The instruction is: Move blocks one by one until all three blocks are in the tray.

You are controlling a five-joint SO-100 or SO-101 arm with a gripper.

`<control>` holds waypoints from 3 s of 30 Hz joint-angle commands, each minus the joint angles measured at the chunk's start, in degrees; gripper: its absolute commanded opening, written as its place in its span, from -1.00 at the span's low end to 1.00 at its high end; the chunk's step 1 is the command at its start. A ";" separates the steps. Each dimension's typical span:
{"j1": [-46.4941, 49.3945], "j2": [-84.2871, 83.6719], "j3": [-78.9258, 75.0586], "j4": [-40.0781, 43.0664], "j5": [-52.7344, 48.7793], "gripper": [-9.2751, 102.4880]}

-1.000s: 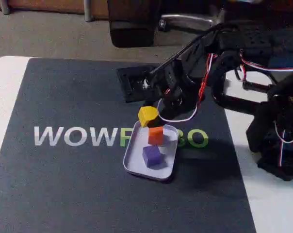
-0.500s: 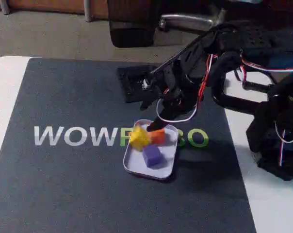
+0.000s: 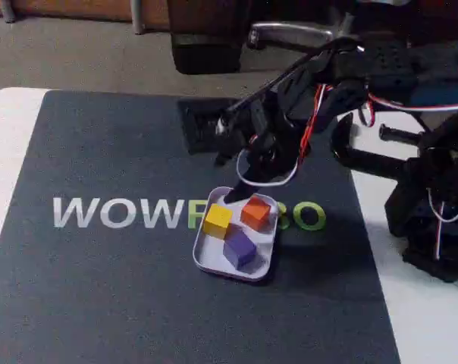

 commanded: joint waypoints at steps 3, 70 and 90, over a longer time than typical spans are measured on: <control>2.81 7.38 1.76 0.00 -1.58 -0.57; -1.67 76.99 52.56 33.13 16.61 -0.97; -1.93 76.99 52.56 33.31 18.63 -0.89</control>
